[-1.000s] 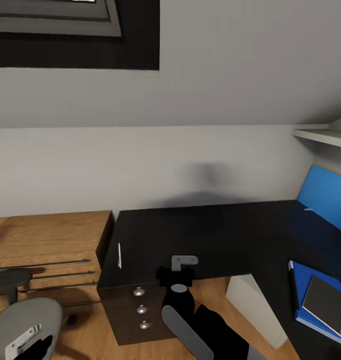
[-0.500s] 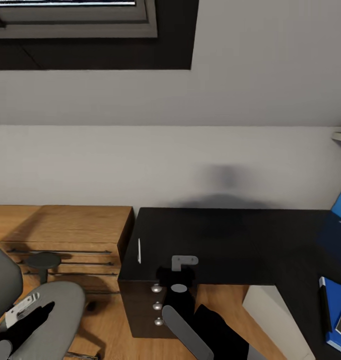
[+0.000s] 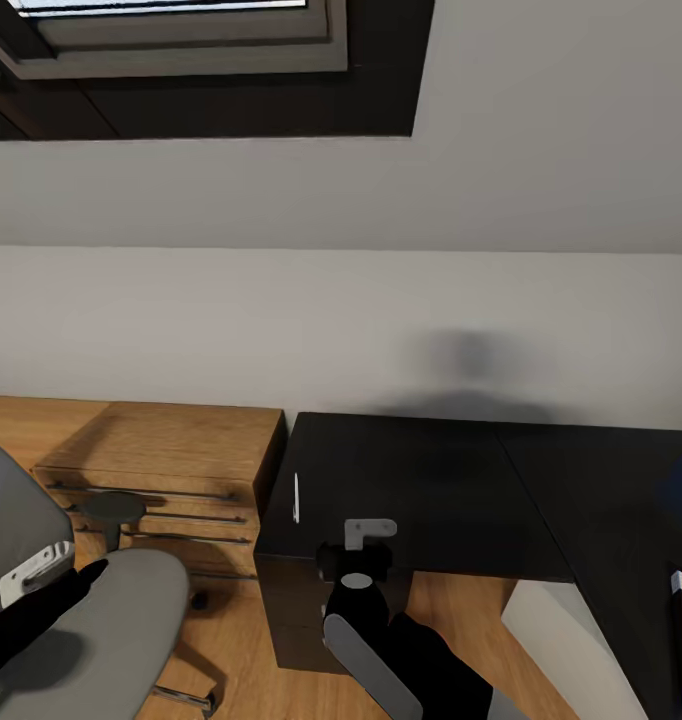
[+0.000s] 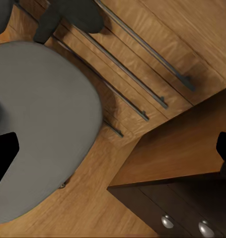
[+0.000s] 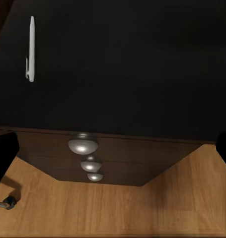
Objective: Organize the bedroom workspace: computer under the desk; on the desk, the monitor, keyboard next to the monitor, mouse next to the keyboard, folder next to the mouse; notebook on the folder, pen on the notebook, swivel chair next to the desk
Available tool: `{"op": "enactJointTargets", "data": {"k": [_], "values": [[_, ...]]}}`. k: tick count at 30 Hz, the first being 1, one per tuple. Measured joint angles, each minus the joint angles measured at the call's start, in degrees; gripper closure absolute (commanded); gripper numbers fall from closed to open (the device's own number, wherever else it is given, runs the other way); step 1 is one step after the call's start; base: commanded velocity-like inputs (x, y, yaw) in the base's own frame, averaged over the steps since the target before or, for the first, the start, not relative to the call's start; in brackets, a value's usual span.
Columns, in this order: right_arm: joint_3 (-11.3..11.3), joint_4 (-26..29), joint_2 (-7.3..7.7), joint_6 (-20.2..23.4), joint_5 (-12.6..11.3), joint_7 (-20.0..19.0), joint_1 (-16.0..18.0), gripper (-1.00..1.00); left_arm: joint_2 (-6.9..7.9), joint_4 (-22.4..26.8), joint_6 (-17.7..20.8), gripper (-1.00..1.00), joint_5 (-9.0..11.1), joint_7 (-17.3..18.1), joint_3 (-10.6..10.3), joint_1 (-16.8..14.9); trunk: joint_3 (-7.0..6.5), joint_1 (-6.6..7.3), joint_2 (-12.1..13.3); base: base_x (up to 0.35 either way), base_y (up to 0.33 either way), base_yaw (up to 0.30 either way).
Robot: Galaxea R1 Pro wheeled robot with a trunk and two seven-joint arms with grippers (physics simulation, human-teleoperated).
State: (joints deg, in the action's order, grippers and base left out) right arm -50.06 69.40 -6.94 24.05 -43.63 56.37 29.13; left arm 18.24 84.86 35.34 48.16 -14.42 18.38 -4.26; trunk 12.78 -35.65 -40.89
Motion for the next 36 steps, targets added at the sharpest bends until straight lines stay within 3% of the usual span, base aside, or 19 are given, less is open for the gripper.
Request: {"op": "enactJointTargets", "data": {"k": [4, 6, 7, 9, 13, 14, 17, 23, 36], "values": [[0.00, -4.78, -0.83, 0.34, 1.00, -0.80, 0.47, -1.00, -0.50, 0.49, 1.45, -1.00, -0.14, -0.02, 0.39, 0.00, 0.00, 0.00, 0.00, 0.000, 0.000, 0.004], [1.53, -13.16, -2.53, 0.71, 1.21, -5.38, 5.92, -1.00, -1.12, 0.68, 1.83, -1.00, -0.29, -0.03, 0.47, 0.00, -0.01, 0.00, 0.01, 0.000, 0.000, 0.000], [3.37, -20.21, -3.04, 0.86, 1.26, -9.17, 10.32, -1.00, -1.28, 0.70, 1.87, -1.00, -0.34, -0.03, 0.49, 0.01, -0.01, -0.01, 0.02, 0.000, 0.000, 0.000], [5.02, -28.91, -3.06, 0.92, 1.13, -13.80, 15.40, -1.00, -1.46, 0.73, 1.87, -1.00, -0.38, -0.03, 0.49, 0.01, -0.01, -0.01, 0.01, 0.000, 0.000, 0.000], [6.12, -37.83, -3.06, 0.93, 0.90, -20.07, 21.51, -1.00, -1.62, 0.74, 1.89, -1.00, -0.41, -0.03, 0.49, 0.00, 0.00, 0.00, 0.00, 0.002, 0.000, 0.000], [6.94, -43.17, -3.06, 0.98, 1.02, -24.86, 25.27, -1.00, -1.71, 0.75, 1.92, -1.00, -0.42, -0.03, 0.48, 0.00, -0.01, 0.00, 0.01, 0.023, 0.006, 0.000], [7.82, -45.52, -3.06, 0.93, 0.70, -26.87, 26.93, -1.00, -2.11, 0.76, 1.90, -1.00, -0.42, -0.04, 0.18, 0.00, 0.00, 0.02, 0.00, 0.163, 0.087, 0.000], [8.34, -46.34, -3.06, 0.39, 0.56, -28.11, 27.15, -1.00, -3.85, 0.76, 1.88, -1.00, -0.51, -0.04, -0.64, 0.00, 0.00, 0.03, -0.01, 0.276, 0.114, 0.000], [8.23, -46.40, -3.06, 0.35, 0.52, -29.17, 25.59, -1.00, -4.01, 0.75, 1.87, -1.00, -0.51, -0.03, -0.03, 0.00, 0.44, 0.00, 0.00, 0.185, 0.010, 0.089]]}}
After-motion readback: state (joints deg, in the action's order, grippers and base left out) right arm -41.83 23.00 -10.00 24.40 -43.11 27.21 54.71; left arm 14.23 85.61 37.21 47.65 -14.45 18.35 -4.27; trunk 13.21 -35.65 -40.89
